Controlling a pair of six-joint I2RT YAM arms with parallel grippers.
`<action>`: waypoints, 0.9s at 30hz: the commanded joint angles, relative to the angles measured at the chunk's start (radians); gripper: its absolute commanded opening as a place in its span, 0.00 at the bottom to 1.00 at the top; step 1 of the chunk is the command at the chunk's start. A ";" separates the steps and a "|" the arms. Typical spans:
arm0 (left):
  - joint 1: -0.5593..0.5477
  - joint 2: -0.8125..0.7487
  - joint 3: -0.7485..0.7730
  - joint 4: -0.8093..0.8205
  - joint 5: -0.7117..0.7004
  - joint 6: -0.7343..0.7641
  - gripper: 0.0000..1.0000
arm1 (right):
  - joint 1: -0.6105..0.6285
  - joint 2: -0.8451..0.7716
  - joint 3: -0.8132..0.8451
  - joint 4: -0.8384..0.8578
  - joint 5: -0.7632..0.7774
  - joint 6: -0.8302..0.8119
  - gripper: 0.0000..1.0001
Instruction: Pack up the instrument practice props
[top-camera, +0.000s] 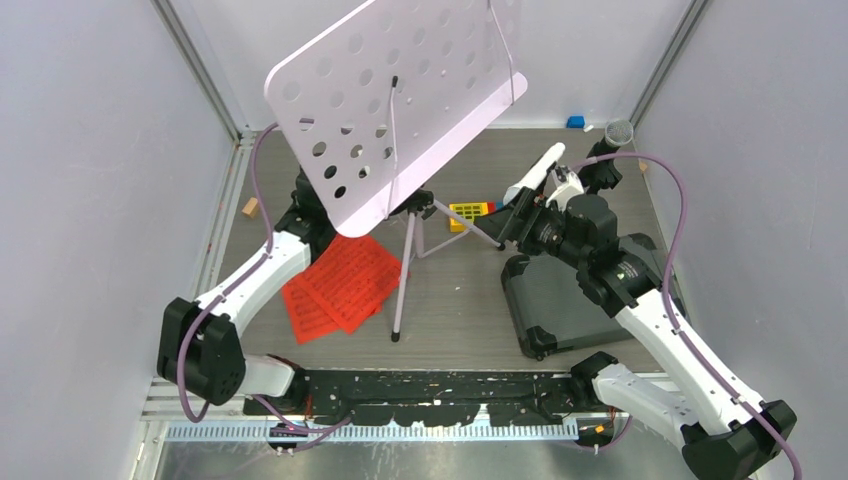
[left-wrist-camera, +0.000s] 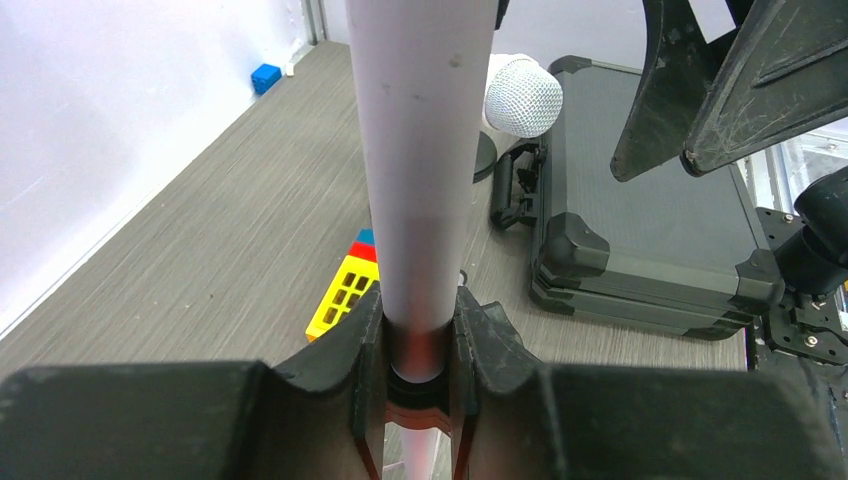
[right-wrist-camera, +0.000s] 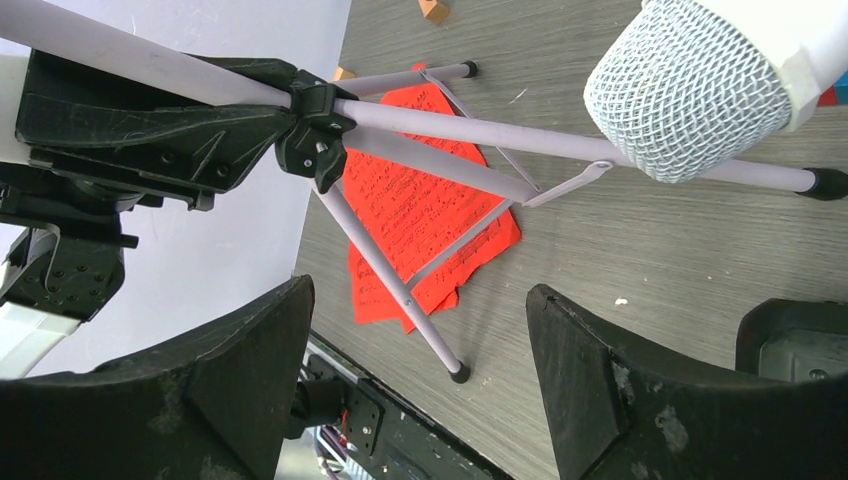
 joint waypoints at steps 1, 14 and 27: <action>0.008 -0.028 -0.008 -0.105 -0.041 0.042 0.00 | 0.005 -0.009 -0.005 0.044 0.010 -0.006 0.83; 0.008 -0.027 -0.024 -0.085 -0.059 -0.017 0.00 | 0.193 0.184 0.008 0.291 0.181 0.077 0.57; -0.003 -0.062 -0.032 -0.146 -0.088 0.040 0.00 | 0.229 0.289 -0.096 0.658 0.374 0.305 0.57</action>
